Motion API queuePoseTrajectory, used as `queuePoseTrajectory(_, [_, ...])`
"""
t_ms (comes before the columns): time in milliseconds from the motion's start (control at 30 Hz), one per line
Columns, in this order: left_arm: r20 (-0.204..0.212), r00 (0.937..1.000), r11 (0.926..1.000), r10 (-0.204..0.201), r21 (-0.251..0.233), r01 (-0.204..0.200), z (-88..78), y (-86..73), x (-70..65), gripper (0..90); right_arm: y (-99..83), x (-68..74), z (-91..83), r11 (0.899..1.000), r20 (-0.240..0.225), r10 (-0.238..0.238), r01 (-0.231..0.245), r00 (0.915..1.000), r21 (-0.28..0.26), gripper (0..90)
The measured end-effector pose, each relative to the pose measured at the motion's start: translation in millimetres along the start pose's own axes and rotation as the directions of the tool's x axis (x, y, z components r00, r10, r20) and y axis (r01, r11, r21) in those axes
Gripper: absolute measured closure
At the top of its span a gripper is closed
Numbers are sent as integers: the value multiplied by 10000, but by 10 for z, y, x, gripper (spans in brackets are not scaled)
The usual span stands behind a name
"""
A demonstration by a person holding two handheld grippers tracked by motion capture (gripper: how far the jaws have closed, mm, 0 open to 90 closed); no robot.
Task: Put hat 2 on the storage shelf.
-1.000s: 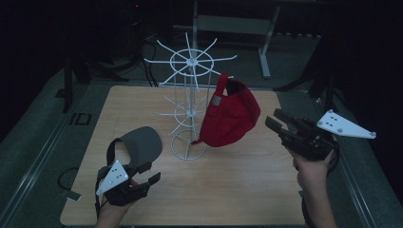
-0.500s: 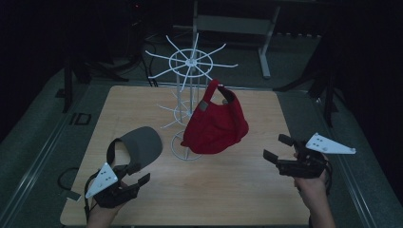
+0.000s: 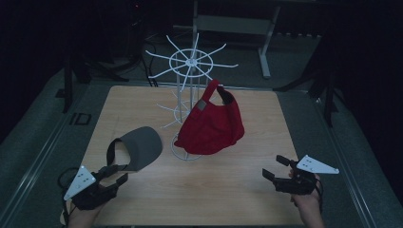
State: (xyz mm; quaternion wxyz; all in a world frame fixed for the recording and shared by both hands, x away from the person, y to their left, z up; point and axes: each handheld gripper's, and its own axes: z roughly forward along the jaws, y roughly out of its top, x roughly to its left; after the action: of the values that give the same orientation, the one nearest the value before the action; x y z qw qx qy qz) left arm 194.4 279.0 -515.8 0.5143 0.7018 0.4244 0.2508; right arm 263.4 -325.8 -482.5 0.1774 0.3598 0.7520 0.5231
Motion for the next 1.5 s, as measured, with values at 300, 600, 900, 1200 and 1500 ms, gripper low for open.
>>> queuePoseTrajectory(300, [-1258, 9916, 9874, -315, 1500, 504, 1, -195, 372, 329, -309, -63, 35, 9996, -62, -224, 225, 9997, 164, 163])
queuePoseTrajectory(600, [-1745, 9839, 9696, -382, 2317, 787, 161, -270, 633, 329, -396, -124, 6, 9997, 197, -14, 9, 9998, 238, 173])
queuePoseTrajectory(900, [-1415, 9897, 9474, -196, 3138, 637, 379, -269, 675, 353, -434, -165, 2, 9996, 356, -97, 87, 9993, 276, 173])
queuePoseTrajectory(1200, [-1377, 9901, 9167, 284, 3985, 292, 487, -278, 659, 574, -450, -189, -16, 9994, 431, -81, 67, 9990, 332, 173])
queuePoseTrajectory(1500, [-1697, 9851, 9503, 291, 3104, 254, 418, -210, 650, 868, -455, -200, -19, 9997, 369, 53, -62, 9993, 241, 173])
